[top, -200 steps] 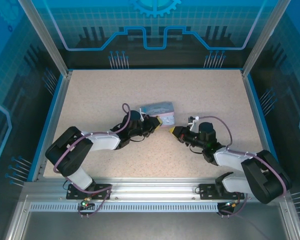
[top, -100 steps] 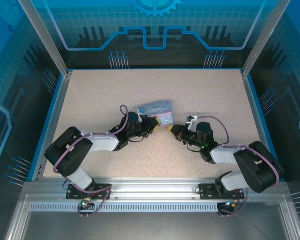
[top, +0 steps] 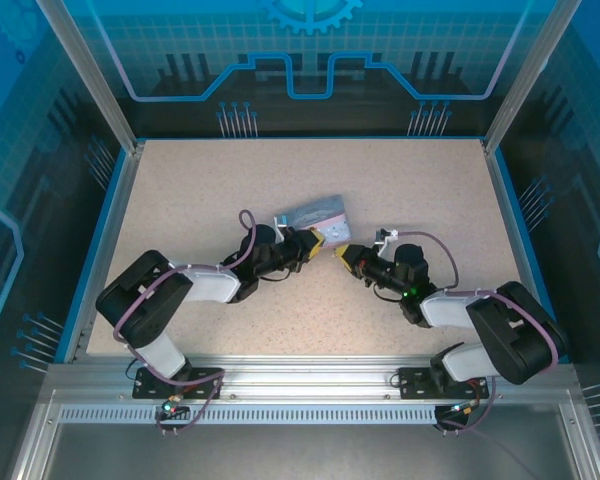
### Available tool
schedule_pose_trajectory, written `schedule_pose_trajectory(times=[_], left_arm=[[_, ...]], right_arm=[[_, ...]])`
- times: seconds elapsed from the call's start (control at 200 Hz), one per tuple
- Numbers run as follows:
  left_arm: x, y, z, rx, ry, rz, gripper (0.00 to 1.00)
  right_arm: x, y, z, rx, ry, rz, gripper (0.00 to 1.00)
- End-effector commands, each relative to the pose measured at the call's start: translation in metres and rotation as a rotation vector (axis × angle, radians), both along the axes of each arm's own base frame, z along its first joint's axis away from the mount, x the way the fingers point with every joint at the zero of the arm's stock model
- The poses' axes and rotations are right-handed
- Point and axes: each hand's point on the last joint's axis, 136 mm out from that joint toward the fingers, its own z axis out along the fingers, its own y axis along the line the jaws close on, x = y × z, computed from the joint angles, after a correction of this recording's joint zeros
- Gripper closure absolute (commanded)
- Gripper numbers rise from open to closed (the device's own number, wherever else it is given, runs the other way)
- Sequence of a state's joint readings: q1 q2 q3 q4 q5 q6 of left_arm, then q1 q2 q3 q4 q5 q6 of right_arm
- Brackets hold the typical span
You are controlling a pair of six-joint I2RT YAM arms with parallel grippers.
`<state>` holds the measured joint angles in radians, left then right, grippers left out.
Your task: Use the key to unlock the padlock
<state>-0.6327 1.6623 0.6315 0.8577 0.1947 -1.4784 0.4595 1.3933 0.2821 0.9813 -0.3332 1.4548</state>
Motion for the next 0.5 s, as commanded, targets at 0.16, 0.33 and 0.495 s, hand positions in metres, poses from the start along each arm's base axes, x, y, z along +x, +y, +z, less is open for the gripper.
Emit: schedule_pose_trajectory(times=[0.16,0.33,0.495], left_arm=[[0.0069,0.0043,0.0186,-0.070,-0.063,0.041,1.00],[0.0086,0.0061,0.0191,-0.071,-0.066,0.054,1.00],[0.0100,0.0053,0.0223,-0.075,-0.072,0.056,1.00]], right_arm=[[0.0070,0.0018,0.0082,0.075,0.048,-0.057,1.00],[0.0055,0.0012,0.0103,0.079,0.070,-0.080,1.00],[0.0059,0.0014,0.0128,0.090,0.088,-0.098,1.00]])
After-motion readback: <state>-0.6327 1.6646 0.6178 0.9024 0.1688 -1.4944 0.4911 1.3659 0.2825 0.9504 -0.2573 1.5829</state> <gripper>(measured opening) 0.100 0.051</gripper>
